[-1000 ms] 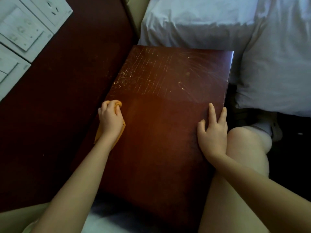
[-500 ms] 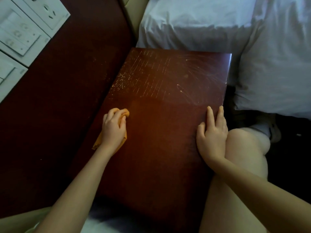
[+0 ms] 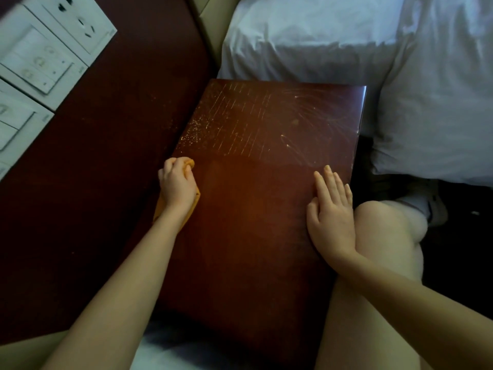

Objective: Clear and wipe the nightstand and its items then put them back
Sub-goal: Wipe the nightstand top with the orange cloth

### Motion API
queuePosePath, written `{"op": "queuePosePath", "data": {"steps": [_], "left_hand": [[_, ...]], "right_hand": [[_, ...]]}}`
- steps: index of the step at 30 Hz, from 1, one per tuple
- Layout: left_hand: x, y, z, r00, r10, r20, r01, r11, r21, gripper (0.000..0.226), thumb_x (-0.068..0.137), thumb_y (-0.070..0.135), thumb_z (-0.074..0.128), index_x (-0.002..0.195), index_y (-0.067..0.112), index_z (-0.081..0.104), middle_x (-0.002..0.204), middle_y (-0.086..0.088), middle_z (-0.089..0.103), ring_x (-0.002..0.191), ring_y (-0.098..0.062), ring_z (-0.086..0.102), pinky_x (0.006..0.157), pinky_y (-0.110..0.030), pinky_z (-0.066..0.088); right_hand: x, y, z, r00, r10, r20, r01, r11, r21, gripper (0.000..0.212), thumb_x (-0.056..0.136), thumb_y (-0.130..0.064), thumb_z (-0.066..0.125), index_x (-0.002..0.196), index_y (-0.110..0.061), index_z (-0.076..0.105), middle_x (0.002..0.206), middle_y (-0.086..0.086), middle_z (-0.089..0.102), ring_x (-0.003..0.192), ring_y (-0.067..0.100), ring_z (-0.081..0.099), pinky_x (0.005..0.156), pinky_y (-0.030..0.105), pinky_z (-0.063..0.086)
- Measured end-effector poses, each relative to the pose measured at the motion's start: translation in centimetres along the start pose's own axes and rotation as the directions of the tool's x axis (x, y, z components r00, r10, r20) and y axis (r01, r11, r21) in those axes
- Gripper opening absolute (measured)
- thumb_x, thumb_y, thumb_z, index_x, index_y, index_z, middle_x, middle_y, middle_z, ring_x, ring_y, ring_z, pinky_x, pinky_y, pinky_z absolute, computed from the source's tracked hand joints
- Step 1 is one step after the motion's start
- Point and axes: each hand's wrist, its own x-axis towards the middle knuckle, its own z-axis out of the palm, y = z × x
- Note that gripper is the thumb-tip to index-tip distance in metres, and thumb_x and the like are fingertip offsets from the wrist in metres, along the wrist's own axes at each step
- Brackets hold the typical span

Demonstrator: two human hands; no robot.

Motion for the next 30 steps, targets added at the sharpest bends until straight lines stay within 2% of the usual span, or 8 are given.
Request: {"op": "queuePosePath", "data": {"steps": [5,10,16,19,22,24,26,30], "left_hand": [[-2.5,-1.8,-0.8,0.982,0.167,0.088,-0.169,0.985,0.016,0.028,0.095,0.015,0.046,0.119,0.013,0.06,0.128,-0.009,0.049,0.117,-0.026,0.041,0.092,-0.027,0.031],[-2.1,-3.2,-1.7,1.0,-0.023,-0.016,0.023,1.0,0.013,0.028,0.096,0.015,0.043,0.117,0.011,0.06,0.128,-0.01,0.048,0.116,-0.028,0.042,0.094,-0.034,0.036],[2.0,-1.9,-1.1,0.967,-0.246,-0.071,0.246,0.969,-0.012,0.029,0.097,0.015,0.038,0.118,0.012,0.058,0.133,-0.007,0.044,0.118,-0.028,0.04,0.1,-0.038,0.037],[2.3,-1.7,-0.9,0.981,-0.19,-0.041,0.189,0.982,-0.009,0.029,0.097,0.015,0.039,0.118,0.013,0.058,0.132,-0.006,0.044,0.118,-0.026,0.039,0.098,-0.034,0.037],[1.0,-2.7,-1.3,0.998,0.028,0.056,-0.026,0.999,-0.024,0.028,0.096,0.015,0.042,0.118,0.013,0.06,0.129,-0.006,0.047,0.119,-0.024,0.039,0.096,-0.027,0.032],[0.1,-3.8,-1.8,0.99,0.108,0.087,-0.107,0.994,-0.009,0.028,0.095,0.014,0.045,0.118,0.012,0.06,0.128,-0.007,0.048,0.12,-0.023,0.039,0.095,-0.025,0.029],[-0.2,-4.5,-2.1,0.994,0.091,0.063,-0.091,0.996,0.004,0.027,0.095,0.014,0.045,0.116,0.012,0.061,0.127,-0.007,0.049,0.119,-0.024,0.04,0.094,-0.025,0.029],[1.5,-3.6,-1.6,0.997,-0.063,-0.04,0.063,0.998,0.003,0.026,0.095,0.012,0.042,0.113,0.012,0.062,0.128,-0.008,0.049,0.116,-0.026,0.043,0.096,-0.03,0.033]], "right_hand": [[-0.2,-0.2,-0.2,0.999,-0.051,0.018,0.051,0.999,-0.004,0.048,0.091,-0.01,0.043,0.14,-0.009,0.04,0.149,0.007,0.032,0.14,0.021,0.02,0.114,0.026,-0.002],[-0.6,-0.2,-0.5,0.992,-0.117,0.037,0.117,0.993,0.01,0.05,0.086,-0.015,0.04,0.135,-0.008,0.047,0.144,0.009,0.04,0.137,0.026,0.029,0.114,0.028,0.004],[-0.8,-0.4,-0.5,0.968,-0.246,0.045,0.247,0.969,-0.027,0.051,0.086,-0.02,0.033,0.13,-0.005,0.052,0.138,0.012,0.047,0.13,0.032,0.041,0.11,0.04,0.021],[-0.8,-0.4,-0.5,0.964,-0.261,0.054,0.263,0.964,-0.038,0.05,0.086,-0.02,0.033,0.13,-0.006,0.053,0.138,0.011,0.048,0.129,0.032,0.043,0.109,0.044,0.026],[-0.7,-0.6,-0.7,0.949,-0.305,0.076,0.31,0.949,-0.058,0.05,0.084,-0.02,0.034,0.129,-0.006,0.054,0.136,0.011,0.05,0.127,0.034,0.045,0.106,0.049,0.032],[-0.7,-0.6,-0.8,0.939,-0.333,0.089,0.339,0.938,-0.075,0.051,0.084,-0.021,0.035,0.128,-0.007,0.055,0.136,0.011,0.05,0.126,0.033,0.046,0.106,0.05,0.032],[-0.7,-0.5,-0.8,0.935,-0.344,0.09,0.351,0.932,-0.086,0.051,0.083,-0.021,0.035,0.128,-0.007,0.055,0.136,0.011,0.051,0.126,0.033,0.046,0.105,0.05,0.031],[-0.7,-0.4,-0.6,0.94,-0.335,0.072,0.34,0.936,-0.092,0.051,0.083,-0.021,0.035,0.128,-0.006,0.055,0.135,0.011,0.051,0.126,0.033,0.046,0.105,0.05,0.033]]}}
